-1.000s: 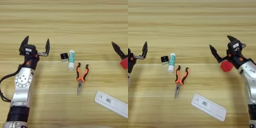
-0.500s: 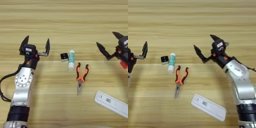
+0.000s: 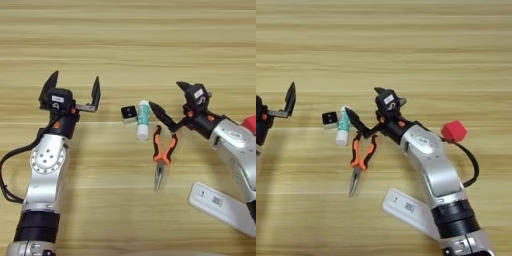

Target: Move the objects on the table

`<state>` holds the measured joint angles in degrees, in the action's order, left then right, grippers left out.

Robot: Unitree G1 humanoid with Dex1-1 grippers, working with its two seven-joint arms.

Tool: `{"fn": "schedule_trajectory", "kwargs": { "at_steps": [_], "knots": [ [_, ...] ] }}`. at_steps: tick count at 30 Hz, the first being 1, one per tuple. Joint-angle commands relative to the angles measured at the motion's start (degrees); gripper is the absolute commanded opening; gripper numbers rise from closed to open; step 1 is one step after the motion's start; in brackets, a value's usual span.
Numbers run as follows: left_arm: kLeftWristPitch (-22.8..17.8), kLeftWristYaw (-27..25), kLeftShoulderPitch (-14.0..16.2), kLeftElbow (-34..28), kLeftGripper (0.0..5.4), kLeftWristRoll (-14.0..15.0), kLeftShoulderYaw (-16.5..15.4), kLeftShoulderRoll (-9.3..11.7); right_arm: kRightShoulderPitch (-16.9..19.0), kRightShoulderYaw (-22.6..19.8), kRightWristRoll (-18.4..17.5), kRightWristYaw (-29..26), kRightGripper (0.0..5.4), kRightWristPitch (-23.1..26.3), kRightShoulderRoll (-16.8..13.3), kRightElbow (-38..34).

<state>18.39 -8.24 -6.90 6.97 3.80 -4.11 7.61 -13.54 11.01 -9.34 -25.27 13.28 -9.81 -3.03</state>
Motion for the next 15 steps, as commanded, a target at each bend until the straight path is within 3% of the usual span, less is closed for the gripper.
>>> {"fn": "schedule_trajectory", "kwargs": {
  "at_steps": [1, 15],
  "knots": [
    [0.2, -0.2, -0.1, -0.1, 5.4, -0.2, 0.3, -0.1, -1.3, 2.0, 1.1, 1.4, 5.37, 1.8, 2.9, 2.1],
    [0.3, -0.2, -0.2, 0.1, 5.4, -0.2, 0.3, -0.1, -1.1, 6.2, 6.7, 6.3, 5.37, 5.9, 6.9, 6.9]
  ]
}}
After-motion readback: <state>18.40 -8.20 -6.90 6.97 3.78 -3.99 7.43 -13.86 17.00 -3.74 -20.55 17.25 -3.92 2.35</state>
